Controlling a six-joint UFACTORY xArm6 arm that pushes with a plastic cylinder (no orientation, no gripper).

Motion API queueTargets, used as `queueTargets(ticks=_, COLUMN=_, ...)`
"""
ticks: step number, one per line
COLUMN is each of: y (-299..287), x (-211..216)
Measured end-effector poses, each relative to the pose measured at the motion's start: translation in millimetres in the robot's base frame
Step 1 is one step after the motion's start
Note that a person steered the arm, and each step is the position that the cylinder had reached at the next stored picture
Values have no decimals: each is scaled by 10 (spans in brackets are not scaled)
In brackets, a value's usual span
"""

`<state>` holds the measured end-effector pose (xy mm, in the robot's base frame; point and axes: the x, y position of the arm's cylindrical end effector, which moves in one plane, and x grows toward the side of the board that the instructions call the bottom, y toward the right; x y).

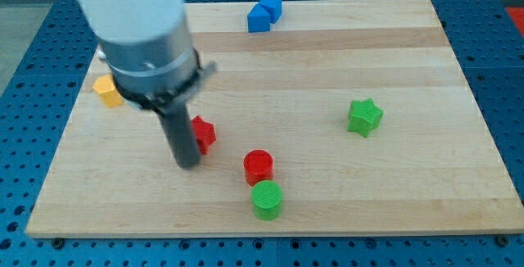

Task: Place the green star towards the top right side of the green circle

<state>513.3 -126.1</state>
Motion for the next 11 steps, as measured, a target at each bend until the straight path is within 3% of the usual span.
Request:
queueTargets(ticks=2, y=697, x=-948)
queueTargets(ticks=3, y=1171, x=-949)
queueTargets(ticks=5, y=2713, x=-881)
queueTargets(ticks=8, y=2188, x=179)
queueTargets(ticks=11, y=1981, x=417)
